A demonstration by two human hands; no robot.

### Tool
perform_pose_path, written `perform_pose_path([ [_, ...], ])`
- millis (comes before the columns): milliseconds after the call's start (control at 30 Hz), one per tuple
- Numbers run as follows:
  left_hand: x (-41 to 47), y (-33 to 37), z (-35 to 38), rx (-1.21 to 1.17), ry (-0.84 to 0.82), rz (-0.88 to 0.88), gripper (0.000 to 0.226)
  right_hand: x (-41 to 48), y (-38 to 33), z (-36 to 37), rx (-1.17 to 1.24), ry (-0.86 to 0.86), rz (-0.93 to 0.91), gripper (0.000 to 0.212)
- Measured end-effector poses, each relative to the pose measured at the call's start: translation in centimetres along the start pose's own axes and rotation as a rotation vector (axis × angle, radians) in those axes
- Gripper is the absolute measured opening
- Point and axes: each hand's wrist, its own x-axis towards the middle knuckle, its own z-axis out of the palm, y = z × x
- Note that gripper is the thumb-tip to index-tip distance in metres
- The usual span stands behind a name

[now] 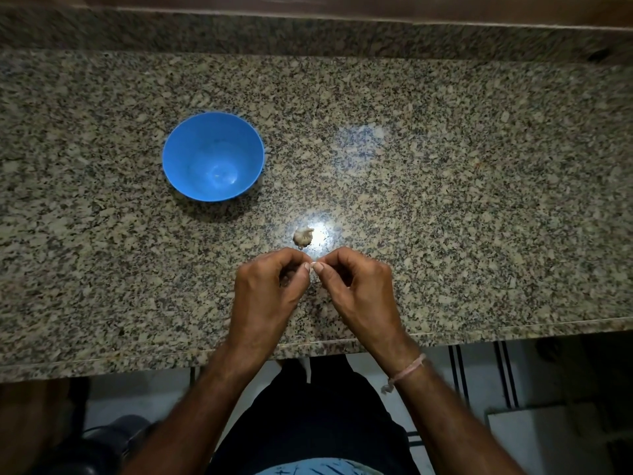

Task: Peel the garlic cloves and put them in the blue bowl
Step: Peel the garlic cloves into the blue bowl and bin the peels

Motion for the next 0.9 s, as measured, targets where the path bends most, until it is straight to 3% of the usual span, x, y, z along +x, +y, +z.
perform_pose_path([
  [333,0.4,-0.4,0.1,-0.082,-0.084,-0.076,0.008,0.3,1.3,-0.4,0.139,-0.068,0.096,0.013],
  [467,0.7,-0.4,0.3,-0.08,-0.087,-0.12,0.004,0.4,1.5,-0.5,0.381,-0.1,0.236,0.01],
  [567,0.7,-0.3,0.6,-0.223,-0.088,-0.205,0.005,0.3,1.7,-0.3,0.524,-0.111,0.339,0.01],
  [700,0.5,-0.5,0.5,-0.362,-0.121,-0.237,0.008,0.4,2.1,-0.2,0.522,-0.098,0.354,0.009],
  [900,0.6,-0.7,0.7,-0.379,-0.132,-0.234,0.008,0.5,2.1,-0.4,0.487,-0.118,0.321,0.011],
])
